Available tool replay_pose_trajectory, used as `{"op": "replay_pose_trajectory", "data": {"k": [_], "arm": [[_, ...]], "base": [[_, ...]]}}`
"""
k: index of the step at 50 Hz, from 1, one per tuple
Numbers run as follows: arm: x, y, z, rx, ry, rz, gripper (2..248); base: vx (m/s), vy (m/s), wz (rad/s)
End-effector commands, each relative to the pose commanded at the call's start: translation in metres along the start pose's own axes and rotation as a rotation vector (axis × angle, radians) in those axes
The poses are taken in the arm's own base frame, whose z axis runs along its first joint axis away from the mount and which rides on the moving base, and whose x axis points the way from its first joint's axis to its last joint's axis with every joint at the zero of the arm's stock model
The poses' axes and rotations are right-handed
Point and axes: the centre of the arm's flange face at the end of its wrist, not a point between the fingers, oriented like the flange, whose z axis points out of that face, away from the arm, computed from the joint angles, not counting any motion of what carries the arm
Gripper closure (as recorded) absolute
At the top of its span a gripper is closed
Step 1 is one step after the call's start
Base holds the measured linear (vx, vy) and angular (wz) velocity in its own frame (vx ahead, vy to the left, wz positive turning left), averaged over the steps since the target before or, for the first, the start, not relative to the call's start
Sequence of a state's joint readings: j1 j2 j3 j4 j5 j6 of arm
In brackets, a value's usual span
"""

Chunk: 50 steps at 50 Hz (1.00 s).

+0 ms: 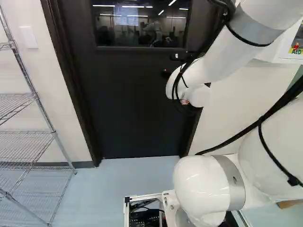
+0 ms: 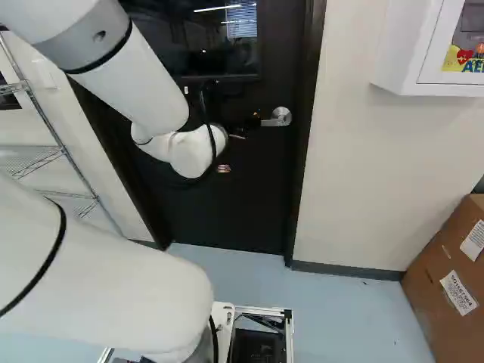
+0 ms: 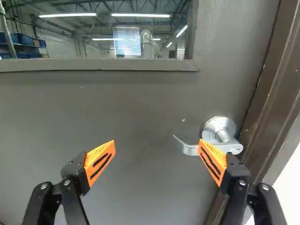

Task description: Open the door and move inside

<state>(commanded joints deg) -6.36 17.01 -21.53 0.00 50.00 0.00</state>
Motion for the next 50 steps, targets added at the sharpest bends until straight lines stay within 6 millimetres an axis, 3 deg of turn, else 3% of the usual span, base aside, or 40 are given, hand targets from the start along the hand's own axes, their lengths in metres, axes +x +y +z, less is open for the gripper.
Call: {"op": "replay_pose_trajectory", "data": {"k": [25,50], "arm": [[0.025,0.017,0.016,-0.042,0.028,-0.003,3],[0.04,0.02,0.039,-0.026,-0.067,-0.029,3]], "base": [[0.0,0.0,0.0],[0.0,0.0,0.0]]}}
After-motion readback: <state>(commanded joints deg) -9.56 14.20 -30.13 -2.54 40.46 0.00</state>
